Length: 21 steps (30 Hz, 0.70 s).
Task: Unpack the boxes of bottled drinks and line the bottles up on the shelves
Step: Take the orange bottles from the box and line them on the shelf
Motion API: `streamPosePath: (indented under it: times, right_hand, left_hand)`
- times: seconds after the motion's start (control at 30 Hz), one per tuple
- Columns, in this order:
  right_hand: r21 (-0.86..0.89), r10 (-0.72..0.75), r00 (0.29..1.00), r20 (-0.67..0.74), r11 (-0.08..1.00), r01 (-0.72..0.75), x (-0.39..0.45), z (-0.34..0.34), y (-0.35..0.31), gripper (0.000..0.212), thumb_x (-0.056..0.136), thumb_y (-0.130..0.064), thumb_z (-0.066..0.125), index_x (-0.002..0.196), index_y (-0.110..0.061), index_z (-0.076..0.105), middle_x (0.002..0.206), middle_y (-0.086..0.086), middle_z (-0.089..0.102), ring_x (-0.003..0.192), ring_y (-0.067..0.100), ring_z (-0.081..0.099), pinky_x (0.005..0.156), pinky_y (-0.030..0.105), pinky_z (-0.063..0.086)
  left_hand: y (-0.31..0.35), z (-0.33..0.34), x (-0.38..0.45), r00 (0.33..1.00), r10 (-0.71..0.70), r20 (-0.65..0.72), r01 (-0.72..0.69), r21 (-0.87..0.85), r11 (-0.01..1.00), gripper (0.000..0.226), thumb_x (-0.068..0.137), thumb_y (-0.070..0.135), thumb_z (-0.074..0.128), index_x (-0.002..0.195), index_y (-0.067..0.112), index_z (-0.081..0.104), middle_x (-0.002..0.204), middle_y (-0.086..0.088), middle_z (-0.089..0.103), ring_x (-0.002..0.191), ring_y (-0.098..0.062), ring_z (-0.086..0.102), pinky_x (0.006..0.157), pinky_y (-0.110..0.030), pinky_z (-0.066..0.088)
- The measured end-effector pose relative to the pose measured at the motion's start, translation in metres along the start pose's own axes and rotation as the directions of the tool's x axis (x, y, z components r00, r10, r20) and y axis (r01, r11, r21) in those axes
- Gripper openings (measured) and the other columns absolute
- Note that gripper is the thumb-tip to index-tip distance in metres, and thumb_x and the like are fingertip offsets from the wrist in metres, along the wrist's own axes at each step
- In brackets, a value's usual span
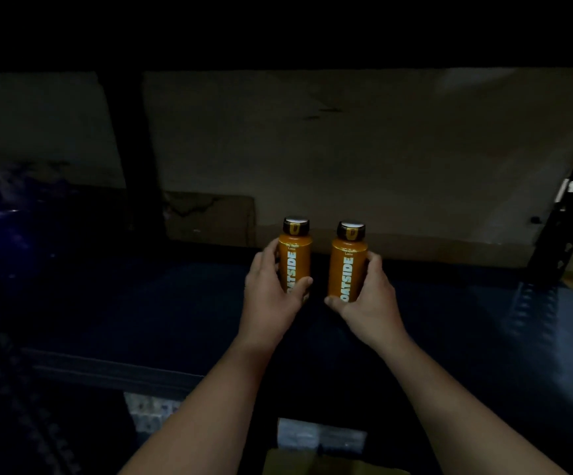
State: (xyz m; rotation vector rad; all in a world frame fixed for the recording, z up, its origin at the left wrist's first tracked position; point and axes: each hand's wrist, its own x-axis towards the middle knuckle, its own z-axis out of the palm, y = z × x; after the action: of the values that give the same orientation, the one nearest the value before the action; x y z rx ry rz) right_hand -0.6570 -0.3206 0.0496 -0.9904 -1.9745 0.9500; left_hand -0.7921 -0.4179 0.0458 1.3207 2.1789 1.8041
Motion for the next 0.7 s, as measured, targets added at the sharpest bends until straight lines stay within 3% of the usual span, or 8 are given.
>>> streamPosePath:
  times: [0.13, 0.27, 0.43, 0.53, 0.7]
  right_hand:
    - [0.044, -0.015, 0.998, 0.058, 0.999, 0.013, -0.002, 0.049, -0.028, 0.101, 0.074, -0.013, 0.087, 0.148, -0.035, 0.023, 0.152, -0.004, 0.037, 0.142, 0.023, 0.037, 0.113, 0.052, 0.040]
    - [0.047, -0.072, 0.992, 0.106, 0.997, 0.067, -0.002, 0.108, -0.060, 0.100, 0.074, -0.012, 0.087, 0.147, -0.033, 0.023, 0.151, -0.002, 0.037, 0.142, 0.024, 0.036, 0.113, 0.050, 0.040]
    - [0.052, -0.122, 0.983, 0.138, 0.992, 0.116, -0.002, 0.174, -0.094, 0.099, 0.076, -0.011, 0.085, 0.149, -0.031, 0.021, 0.151, 0.000, 0.035, 0.141, 0.026, 0.034, 0.114, 0.051, 0.038]
    - [0.035, -0.118, 0.983, 0.141, 0.993, 0.115, -0.001, 0.205, -0.110, 0.099, 0.078, -0.011, 0.082, 0.151, -0.029, 0.018, 0.152, 0.003, 0.033, 0.140, 0.028, 0.033, 0.113, 0.055, 0.037]
    - [-0.010, -0.127, 0.979, 0.157, 0.991, 0.130, 0.004, 0.238, -0.129, 0.100, 0.080, -0.013, 0.081, 0.153, -0.026, 0.014, 0.153, 0.006, 0.032, 0.140, 0.030, 0.032, 0.113, 0.051, 0.037]
  left_hand:
    - [-0.025, -0.054, 0.005, 0.994, -0.015, -0.106, 0.028, 0.115, 0.993, 0.083, 0.089, 0.021, 0.078, 0.157, 0.029, 0.031, 0.143, 0.008, 0.044, 0.122, 0.003, 0.036, 0.087, -0.007, 0.030]
    - [-0.048, -0.104, 0.012, 0.984, -0.036, -0.177, 0.070, 0.195, 0.978, 0.082, 0.091, 0.019, 0.076, 0.157, 0.029, 0.030, 0.140, 0.006, 0.045, 0.119, 0.002, 0.037, 0.076, 0.000, 0.027]
    - [-0.074, -0.155, 0.025, 0.967, -0.078, -0.242, 0.138, 0.241, 0.961, 0.080, 0.090, 0.019, 0.076, 0.156, 0.025, 0.031, 0.148, 0.002, 0.047, 0.121, 0.001, 0.039, 0.090, -0.012, 0.033]
    - [-0.090, -0.177, 0.034, 0.960, -0.102, -0.261, 0.167, 0.238, 0.957, 0.074, 0.091, 0.018, 0.075, 0.151, 0.025, 0.033, 0.143, 0.001, 0.053, 0.118, -0.001, 0.048, 0.086, -0.007, 0.037]
    - [-0.104, -0.195, 0.051, 0.956, -0.164, -0.245, 0.219, 0.220, 0.950, 0.078, 0.093, 0.021, 0.072, 0.157, 0.027, 0.027, 0.151, -0.001, 0.048, 0.135, -0.017, 0.049, 0.111, -0.038, 0.044]
